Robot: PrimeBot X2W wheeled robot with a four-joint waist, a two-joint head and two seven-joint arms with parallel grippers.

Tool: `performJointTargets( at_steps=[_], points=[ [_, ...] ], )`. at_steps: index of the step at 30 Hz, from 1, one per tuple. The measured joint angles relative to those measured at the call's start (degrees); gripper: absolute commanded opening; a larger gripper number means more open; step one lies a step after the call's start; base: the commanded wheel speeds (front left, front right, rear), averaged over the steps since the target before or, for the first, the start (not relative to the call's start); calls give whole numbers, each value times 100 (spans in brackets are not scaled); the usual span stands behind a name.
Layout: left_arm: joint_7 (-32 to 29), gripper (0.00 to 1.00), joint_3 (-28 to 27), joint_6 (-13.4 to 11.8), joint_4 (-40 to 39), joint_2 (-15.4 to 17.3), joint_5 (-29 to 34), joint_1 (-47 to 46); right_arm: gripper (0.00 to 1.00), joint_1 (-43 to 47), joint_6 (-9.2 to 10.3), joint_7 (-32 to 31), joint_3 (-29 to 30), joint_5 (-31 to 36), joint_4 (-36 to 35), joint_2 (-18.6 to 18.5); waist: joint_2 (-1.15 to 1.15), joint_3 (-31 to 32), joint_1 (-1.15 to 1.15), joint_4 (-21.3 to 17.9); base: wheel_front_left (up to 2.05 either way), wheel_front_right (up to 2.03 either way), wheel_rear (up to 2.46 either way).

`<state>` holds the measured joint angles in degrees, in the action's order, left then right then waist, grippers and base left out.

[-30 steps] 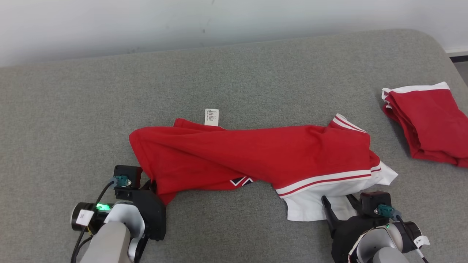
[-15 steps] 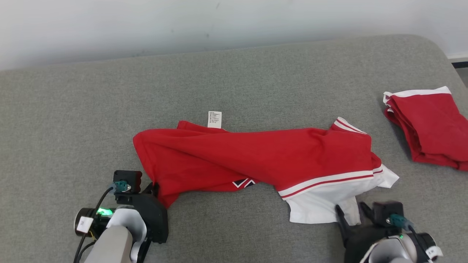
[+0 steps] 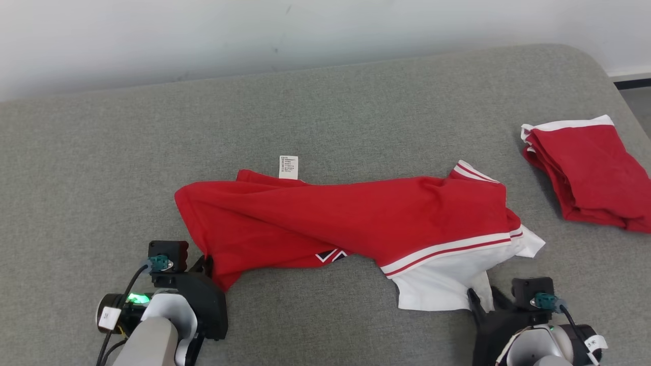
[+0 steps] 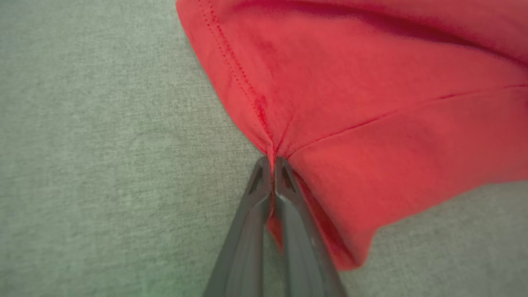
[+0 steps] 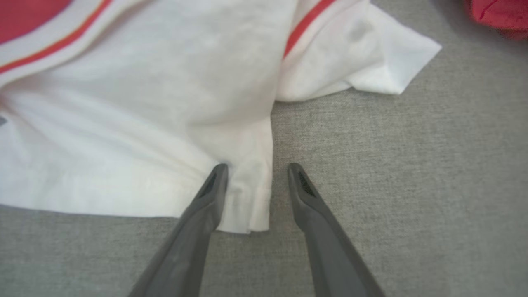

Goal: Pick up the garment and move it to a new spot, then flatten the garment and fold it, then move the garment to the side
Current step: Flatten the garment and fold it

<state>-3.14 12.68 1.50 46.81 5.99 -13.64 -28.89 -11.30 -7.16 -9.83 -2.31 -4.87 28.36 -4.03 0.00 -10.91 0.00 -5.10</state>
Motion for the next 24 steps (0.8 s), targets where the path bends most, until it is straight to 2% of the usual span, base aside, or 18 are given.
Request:
performJointTargets(
  at_steps=[5,8,12,16,20,24],
  points=[
    [152,0,-58,18,-1,-60,-149,1,0,-36,-7,110,-126,-216,-7,9,1,46,1,62,0,0,0],
    [353,0,-256,152,-98,-133,-500,59,0,-1,-21,277,-112,-270,-188,-29,2,118,1,78,0,0,0],
    [677,0,-688,377,-565,-236,-1385,155,0,-29,-23,487,-153,-442,-891,-65,3,230,2,57,0,0,0],
    [767,0,-815,467,-1301,-272,-1777,87,0,-207,-23,415,-201,-564,-1814,-252,2,326,1,-22,0,0,0],
    [389,0,-1004,514,-2059,-258,-2287,-175,0,-639,-23,86,-353,-698,-2576,-559,2,394,1,-123,0,0,0],
    [-126,0,-1269,482,-2624,-204,-2819,-565,0,-1350,-23,-194,-504,-917,-2863,-911,2,380,1,-234,0,0,0]
  ],
)
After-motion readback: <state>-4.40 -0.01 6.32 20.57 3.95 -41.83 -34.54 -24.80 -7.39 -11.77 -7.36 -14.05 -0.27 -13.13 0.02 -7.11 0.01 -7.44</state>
